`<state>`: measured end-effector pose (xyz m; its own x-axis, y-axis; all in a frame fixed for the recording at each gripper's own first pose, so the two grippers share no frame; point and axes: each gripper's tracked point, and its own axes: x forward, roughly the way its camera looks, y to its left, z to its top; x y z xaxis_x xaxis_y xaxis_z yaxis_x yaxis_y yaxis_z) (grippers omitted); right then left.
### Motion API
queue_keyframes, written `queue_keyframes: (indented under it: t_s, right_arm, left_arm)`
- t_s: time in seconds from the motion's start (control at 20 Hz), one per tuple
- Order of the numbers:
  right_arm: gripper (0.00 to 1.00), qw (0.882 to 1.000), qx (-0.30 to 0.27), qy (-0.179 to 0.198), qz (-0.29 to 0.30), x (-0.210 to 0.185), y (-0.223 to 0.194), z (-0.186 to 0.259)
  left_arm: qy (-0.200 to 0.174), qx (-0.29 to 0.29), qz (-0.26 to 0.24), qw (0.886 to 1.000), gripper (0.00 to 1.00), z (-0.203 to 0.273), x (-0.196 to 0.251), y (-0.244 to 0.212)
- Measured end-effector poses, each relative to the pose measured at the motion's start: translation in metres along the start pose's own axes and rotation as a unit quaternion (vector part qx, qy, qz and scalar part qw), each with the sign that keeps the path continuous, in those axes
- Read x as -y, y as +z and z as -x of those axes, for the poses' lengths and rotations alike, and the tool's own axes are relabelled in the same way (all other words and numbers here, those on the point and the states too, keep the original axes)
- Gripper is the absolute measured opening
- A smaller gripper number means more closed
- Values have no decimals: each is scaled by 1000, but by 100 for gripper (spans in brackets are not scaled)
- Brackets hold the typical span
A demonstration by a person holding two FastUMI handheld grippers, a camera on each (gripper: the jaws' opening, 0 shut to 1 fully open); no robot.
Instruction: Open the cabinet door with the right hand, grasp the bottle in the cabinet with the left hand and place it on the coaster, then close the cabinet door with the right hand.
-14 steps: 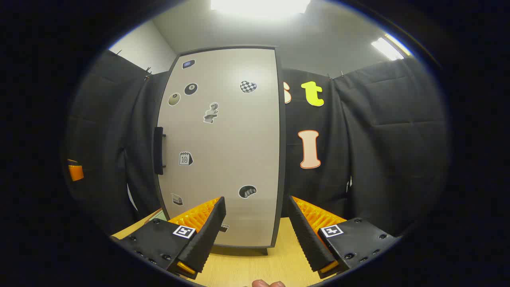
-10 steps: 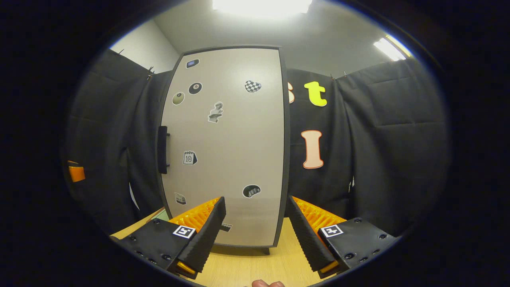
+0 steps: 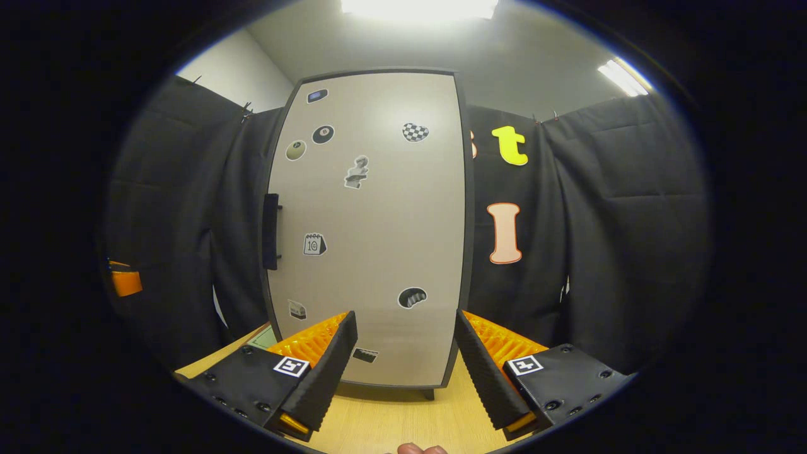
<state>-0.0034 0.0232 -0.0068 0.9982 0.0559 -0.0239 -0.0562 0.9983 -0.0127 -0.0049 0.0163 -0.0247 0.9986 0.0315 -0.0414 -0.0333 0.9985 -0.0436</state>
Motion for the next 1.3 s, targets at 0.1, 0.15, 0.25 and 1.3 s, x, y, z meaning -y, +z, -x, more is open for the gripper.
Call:
queue_keyframes:
  t_s: [0.1, 0.15, 0.25, 1.3]
  right_arm:
    - [98, 1000, -3, 2, -5, -2, 0, 0]
    - [98, 1000, -2, 1, -6, -2, 0, -1]
    - [98, 1000, -1, 0, -4, -4, 3, -4]
    - [93, 998, 5, 43, -36, -70, 66, -61]
  left_arm:
    - [5, -3, -3, 1000, 86, -3, -3, -6]
    - [7, -4, -6, 1000, 82, -4, -4, -11]
    - [13, -6, -13, 1000, 82, -6, -6, -18]
    - [29, -68, 24, 997, 83, 4, -29, -103]
